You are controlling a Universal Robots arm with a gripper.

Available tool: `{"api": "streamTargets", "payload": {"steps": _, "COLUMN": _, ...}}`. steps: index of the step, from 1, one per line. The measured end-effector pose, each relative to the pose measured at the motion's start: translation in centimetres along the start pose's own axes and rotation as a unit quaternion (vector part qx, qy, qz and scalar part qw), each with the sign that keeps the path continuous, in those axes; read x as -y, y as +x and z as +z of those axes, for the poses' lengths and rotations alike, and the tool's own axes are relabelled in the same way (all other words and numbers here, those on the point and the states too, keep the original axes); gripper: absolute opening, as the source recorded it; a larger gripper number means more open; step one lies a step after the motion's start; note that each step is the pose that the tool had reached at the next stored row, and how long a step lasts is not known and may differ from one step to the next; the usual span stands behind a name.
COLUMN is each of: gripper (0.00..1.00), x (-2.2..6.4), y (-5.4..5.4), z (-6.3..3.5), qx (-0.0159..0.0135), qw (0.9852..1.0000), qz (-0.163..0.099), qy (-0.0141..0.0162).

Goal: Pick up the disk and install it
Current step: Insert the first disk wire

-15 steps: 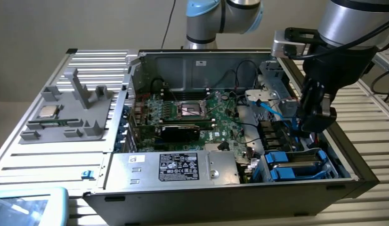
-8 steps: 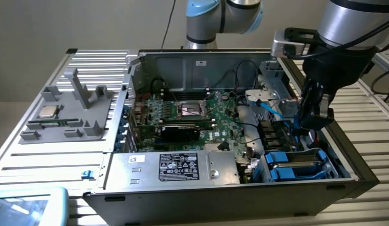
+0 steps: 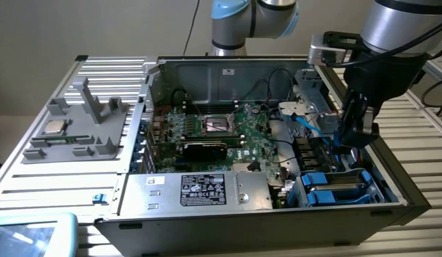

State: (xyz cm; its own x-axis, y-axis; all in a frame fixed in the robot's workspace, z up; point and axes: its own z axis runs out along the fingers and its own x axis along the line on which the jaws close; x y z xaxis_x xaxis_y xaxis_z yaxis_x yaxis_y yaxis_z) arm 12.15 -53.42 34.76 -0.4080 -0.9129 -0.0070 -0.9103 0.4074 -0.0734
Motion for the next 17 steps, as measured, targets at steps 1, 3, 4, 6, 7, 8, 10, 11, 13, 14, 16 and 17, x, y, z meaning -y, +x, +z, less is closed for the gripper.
{"api": "streamTargets", "payload": {"steps": 1, "gripper": 0.36, "x": 0.00, "y": 0.0, "z": 0.00, "qx": 0.0000, "qw": 1.0000, "qz": 0.000, "qy": 0.0000}}
{"api": "streamTargets", "payload": {"steps": 3, "gripper": 0.36, "x": -0.01, "y": -0.1, "z": -0.06, "qx": -0.0018, "qw": 1.0000, "qz": 0.000, "qy": 0.0011}}
{"api": "streamTargets", "payload": {"steps": 4, "gripper": 0.36, "x": -0.01, "y": -0.1, "z": -0.22, "qx": -0.0044, "qw": 1.0000, "qz": 0.000, "qy": 0.0024}}
{"api": "streamTargets", "payload": {"steps": 6, "gripper": 0.36, "x": -0.04, "y": -0.2, "z": -0.55, "qx": -0.0106, "qw": 0.9999, "qz": -0.001, "qy": 0.0056}}
{"api": "streamTargets", "payload": {"steps": 7, "gripper": 0.36, "x": -0.07, "y": -0.2, "z": -0.72, "qx": -0.0137, "qw": 0.9999, "qz": -0.001, "qy": 0.0076}}
{"api": "streamTargets", "payload": {"steps": 8, "gripper": 0.36, "x": -0.09, "y": -0.3, "z": -0.87, "qx": -0.0164, "qw": 0.9998, "qz": -0.001, "qy": 0.0094}}
{"api": "streamTargets", "payload": {"steps": 10, "gripper": 0.36, "x": -0.15, "y": -0.4, "z": -1.14, "qx": -0.0219, "qw": 0.9997, "qz": -0.002, "qy": 0.0136}}
{"api": "streamTargets", "payload": {"steps": 11, "gripper": 0.36, "x": -0.19, "y": -0.4, "z": -1.28, "qx": -0.0246, "qw": 0.9996, "qz": -0.002, "qy": 0.0157}}
{"api": "streamTargets", "payload": {"steps": 13, "gripper": 0.36, "x": -0.29, "y": -0.5, "z": -1.56, "qx": -0.0302, "qw": 0.9994, "qz": -0.002, "qy": 0.0188}}
{"api": "streamTargets", "payload": {"steps": 14, "gripper": 0.36, "x": -0.39, "y": -0.5, "z": -1.69, "qx": -0.0325, "qw": 0.9993, "qz": -0.002, "qy": 0.0205}}
{"api": "streamTargets", "payload": {"steps": 16, "gripper": 0.36, "x": -0.65, "y": -0.4, "z": -1.80, "qx": -0.0366, "qw": 0.9991, "qz": -0.003, "qy": 0.0229}}
{"api": "streamTargets", "payload": {"steps": 17, "gripper": 0.36, "x": -0.77, "y": -0.4, "z": -1.82, "qx": -0.0383, "qw": 0.9990, "qz": -0.003, "qy": 0.0237}}
